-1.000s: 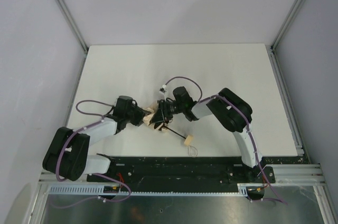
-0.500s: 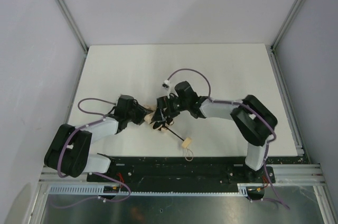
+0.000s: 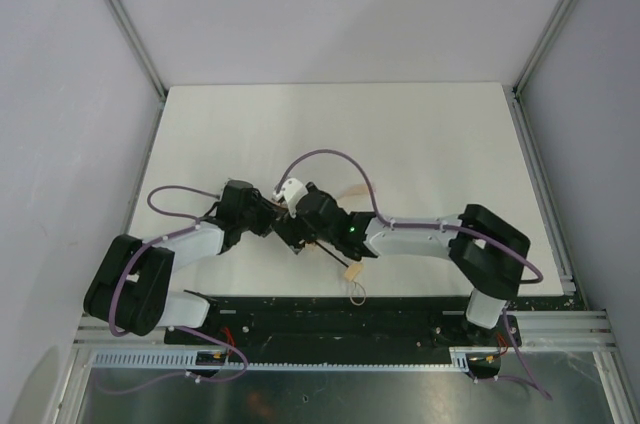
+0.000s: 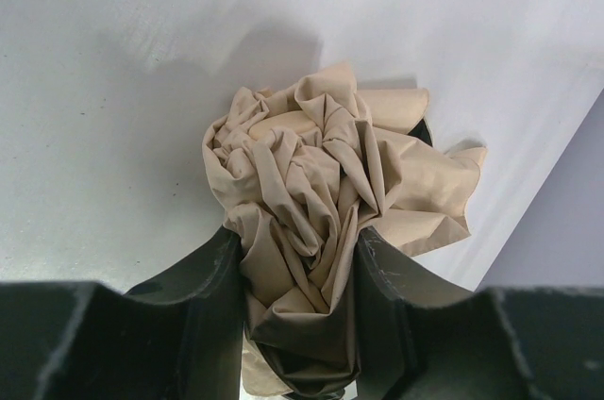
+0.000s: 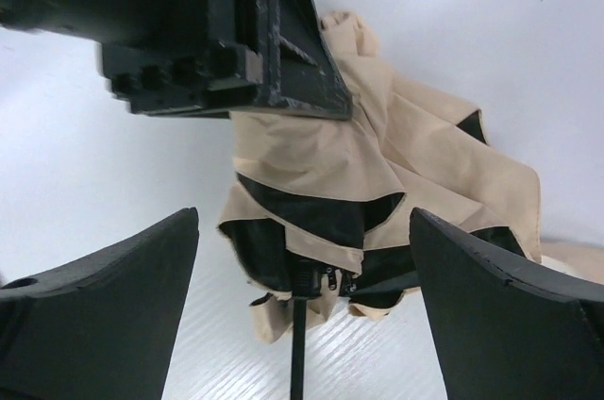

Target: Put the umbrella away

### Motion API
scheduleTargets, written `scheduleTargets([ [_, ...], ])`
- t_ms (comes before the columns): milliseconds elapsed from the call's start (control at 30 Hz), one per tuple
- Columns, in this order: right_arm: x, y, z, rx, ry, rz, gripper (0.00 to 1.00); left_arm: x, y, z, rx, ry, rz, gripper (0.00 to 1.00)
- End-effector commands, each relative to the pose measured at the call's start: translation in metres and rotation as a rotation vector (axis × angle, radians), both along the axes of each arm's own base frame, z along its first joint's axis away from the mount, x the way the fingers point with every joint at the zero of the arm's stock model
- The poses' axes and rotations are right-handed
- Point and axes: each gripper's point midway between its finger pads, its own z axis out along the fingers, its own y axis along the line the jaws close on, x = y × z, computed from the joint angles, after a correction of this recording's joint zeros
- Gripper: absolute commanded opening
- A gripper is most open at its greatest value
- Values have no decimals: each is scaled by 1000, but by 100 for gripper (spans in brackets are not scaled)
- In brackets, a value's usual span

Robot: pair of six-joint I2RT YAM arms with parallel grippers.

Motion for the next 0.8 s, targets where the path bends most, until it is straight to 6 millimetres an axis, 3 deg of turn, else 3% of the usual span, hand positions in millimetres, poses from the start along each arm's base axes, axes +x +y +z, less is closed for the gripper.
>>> scheduleTargets([
  [0,25,6,-2,-71,-172,-67,94,-52,27,-52,159,201,-35,6],
  [233,19,29,-29,-121,-214,-40,92,-49,25,-48,150,189,-33,6],
  [400,29,22,-60,-196,-195,-118,85,-48,24,-43,142,171,-43,6],
  [600,23,-9,-113,-319,-48,-179,49,-38,27,-29,164,97,-39,14],
  [767,8,-20,-143,-350,63,-156,7,-28,30,-20,187,52,-30,30],
])
